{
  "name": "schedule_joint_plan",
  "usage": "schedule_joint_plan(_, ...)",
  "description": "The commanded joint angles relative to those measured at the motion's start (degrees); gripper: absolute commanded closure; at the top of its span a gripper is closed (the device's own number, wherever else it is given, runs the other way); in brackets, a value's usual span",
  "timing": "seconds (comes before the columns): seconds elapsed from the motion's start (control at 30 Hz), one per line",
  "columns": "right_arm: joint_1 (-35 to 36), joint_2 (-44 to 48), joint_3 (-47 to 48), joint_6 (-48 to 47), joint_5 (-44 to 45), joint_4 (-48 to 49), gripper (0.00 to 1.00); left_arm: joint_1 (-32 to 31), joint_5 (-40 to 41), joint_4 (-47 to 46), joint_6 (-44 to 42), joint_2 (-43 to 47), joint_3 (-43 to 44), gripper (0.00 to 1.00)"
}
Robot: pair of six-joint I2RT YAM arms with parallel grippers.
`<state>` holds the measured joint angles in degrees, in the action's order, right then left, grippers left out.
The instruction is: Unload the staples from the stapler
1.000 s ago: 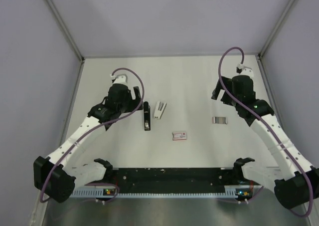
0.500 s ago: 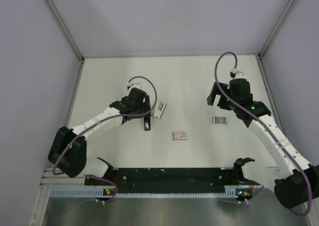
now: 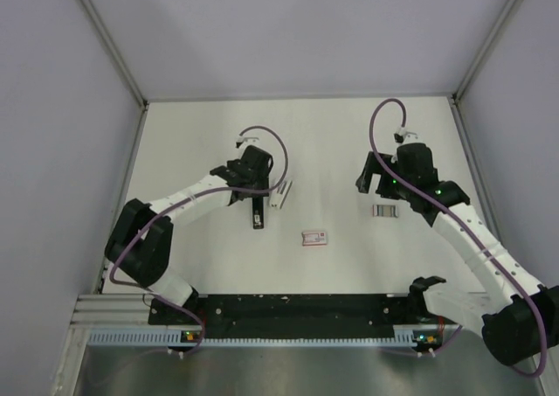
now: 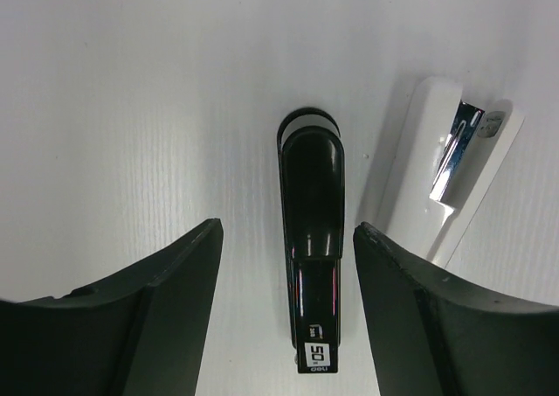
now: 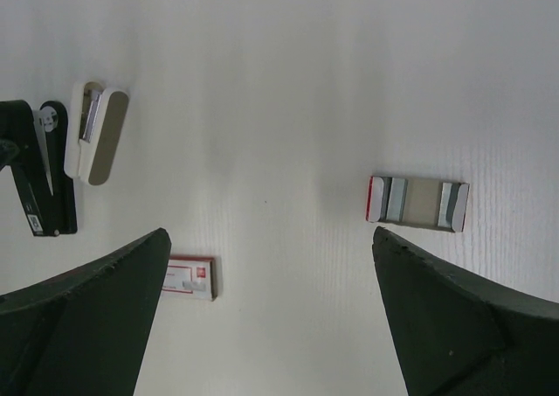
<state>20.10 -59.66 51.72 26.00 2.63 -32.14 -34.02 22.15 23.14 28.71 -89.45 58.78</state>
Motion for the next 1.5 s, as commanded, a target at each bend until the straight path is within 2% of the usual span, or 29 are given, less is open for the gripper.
schedule_joint_plan(0.0, 0.6, 0.9, 0.2, -0.5, -1.7, 2.4, 0.01, -0.3, 1.9, -1.7, -2.2, -3.5, 4.0, 0.34)
schedule_joint_plan(0.3, 0.6, 0.9, 0.0, -0.6, -1.8, 2.6, 0.01, -0.3, 1.9, -1.0, -3.0, -8.9, 8.3, 0.36)
schedule_joint_plan(0.6, 0.6, 0.5, -0.1, -0.5, -2.1, 2.9, 0.01, -0.2, 2.0, -0.7, -4.1, -10.3, 9.8, 0.50)
schedule_joint_plan(1.0, 0.6, 0.2, -0.3, -0.6, -2.5, 3.0, 0.01, -0.2, 2.1, -0.8, -4.3, -12.0, 9.9, 0.51)
schedule_joint_plan(1.27, 0.6, 0.5, -0.3, -0.7, -2.5, 2.9, 0.01, -0.2, 2.3, -0.7, -4.6, -11.5, 9.8, 0.67)
schedule_joint_plan(1.33, 0.6, 0.5, -0.3, -0.7, -2.5, 3.0, 0.01, -0.2, 2.3, -0.7, -4.8, -11.3, 9.6, 0.77)
schedule_joint_plan(1.4, 0.8, 0.5, -0.3, -0.6, -2.5, 2.9, 0.01, -0.2, 2.5, -0.7, -5.1, -10.9, 9.3, 0.97)
schedule_joint_plan(1.47, 1.1, 0.2, -0.2, -0.7, -2.4, 2.8, 0.01, -0.3, 2.6, -0.6, -5.2, -10.0, 9.1, 1.00)
